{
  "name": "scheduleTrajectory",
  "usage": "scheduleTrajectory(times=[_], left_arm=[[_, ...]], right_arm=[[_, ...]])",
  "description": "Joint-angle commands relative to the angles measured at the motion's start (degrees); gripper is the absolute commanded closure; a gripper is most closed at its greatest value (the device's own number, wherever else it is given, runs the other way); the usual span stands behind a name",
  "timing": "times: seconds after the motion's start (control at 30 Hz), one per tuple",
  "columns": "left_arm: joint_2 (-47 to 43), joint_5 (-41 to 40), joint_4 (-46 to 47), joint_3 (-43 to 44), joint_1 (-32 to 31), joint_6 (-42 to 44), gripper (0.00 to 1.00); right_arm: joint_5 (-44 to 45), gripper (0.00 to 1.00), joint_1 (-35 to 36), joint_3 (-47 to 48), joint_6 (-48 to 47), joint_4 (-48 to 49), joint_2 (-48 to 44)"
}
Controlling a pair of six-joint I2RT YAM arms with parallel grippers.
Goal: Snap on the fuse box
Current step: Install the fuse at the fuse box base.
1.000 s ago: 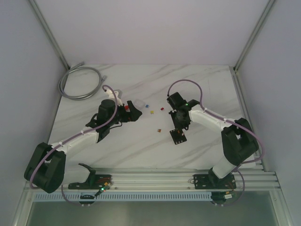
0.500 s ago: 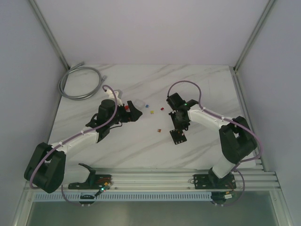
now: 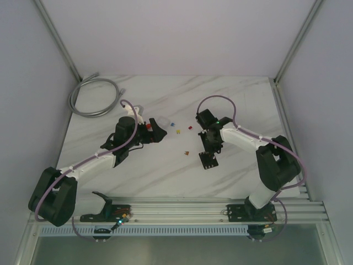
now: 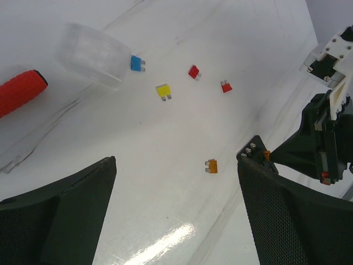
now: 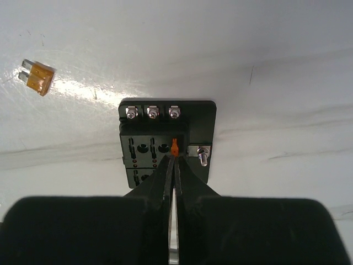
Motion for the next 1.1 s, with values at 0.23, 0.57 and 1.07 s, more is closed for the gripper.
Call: scheduleTrajectory(times=[0.23,0.57,1.07], left_arm=[[-1.11,0.64,0.05,0.72,0.29,-0.27,0.0],[-0.77,0.55,0.04,0.72,0.28,-0.26,0.0],[-1.41,0.44,0.14,0.15,0.29,-0.36,0.0]], right_arm=[[0.43,1.0,-0.57,-6.7,0.49,-2.0,6.5],[1.83,1.0,-0.65,-3.98,-0.47,-1.64,12.76],[-1.03,1.0,0.43,-6.44,0.19,-2.86,15.77]])
